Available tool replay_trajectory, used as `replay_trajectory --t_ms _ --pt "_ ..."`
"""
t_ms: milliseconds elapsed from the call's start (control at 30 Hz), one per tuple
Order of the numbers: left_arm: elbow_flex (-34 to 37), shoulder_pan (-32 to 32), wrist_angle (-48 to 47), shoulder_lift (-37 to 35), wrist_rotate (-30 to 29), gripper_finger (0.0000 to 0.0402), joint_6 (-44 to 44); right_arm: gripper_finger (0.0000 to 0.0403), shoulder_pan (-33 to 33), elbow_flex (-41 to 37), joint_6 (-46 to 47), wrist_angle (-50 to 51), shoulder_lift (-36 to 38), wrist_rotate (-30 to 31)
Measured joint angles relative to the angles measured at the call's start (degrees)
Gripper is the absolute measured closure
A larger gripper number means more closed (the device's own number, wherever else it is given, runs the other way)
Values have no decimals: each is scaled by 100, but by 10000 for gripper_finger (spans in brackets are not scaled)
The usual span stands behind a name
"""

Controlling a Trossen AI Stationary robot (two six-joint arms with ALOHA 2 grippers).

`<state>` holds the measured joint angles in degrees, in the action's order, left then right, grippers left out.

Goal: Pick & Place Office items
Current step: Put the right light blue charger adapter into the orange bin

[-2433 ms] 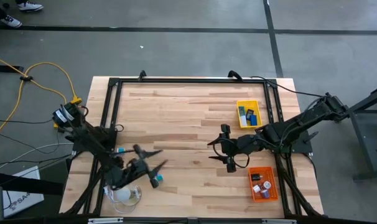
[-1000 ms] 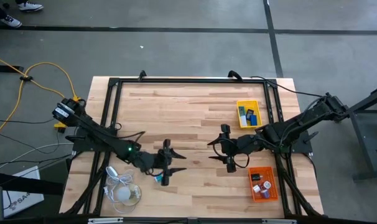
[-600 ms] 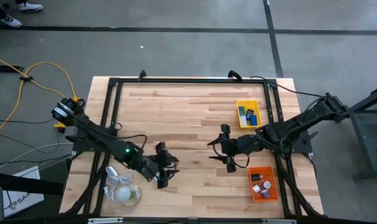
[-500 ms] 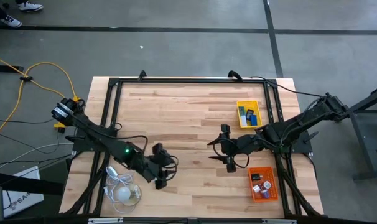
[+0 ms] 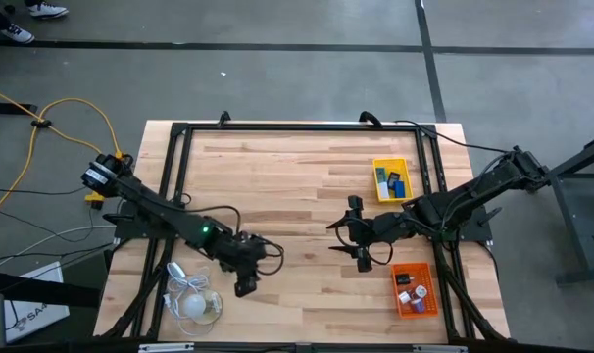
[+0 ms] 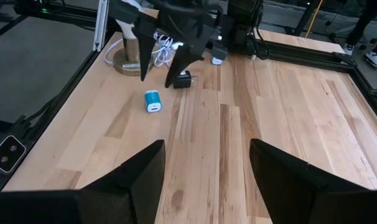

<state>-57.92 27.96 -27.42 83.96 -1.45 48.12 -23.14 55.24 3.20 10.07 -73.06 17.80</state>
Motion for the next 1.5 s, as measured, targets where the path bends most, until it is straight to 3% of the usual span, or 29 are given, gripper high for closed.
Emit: replay_trajectory --t_ms 333,633,967,1500 --pt "-4 -8 -635 0 -34 209 311 182 0 0 0 0 1 0" --pt "-865 335 -2127 -143 -834 209 584 182 0 0 2 0 -2 0" --pt "-1373 537 -2373 567 -895 209 800 182 0 0 1 -4 1 0" --pt "-1398 724 -2309 1257 -629 209 1322 182 0 0 0 -4 0 -2"
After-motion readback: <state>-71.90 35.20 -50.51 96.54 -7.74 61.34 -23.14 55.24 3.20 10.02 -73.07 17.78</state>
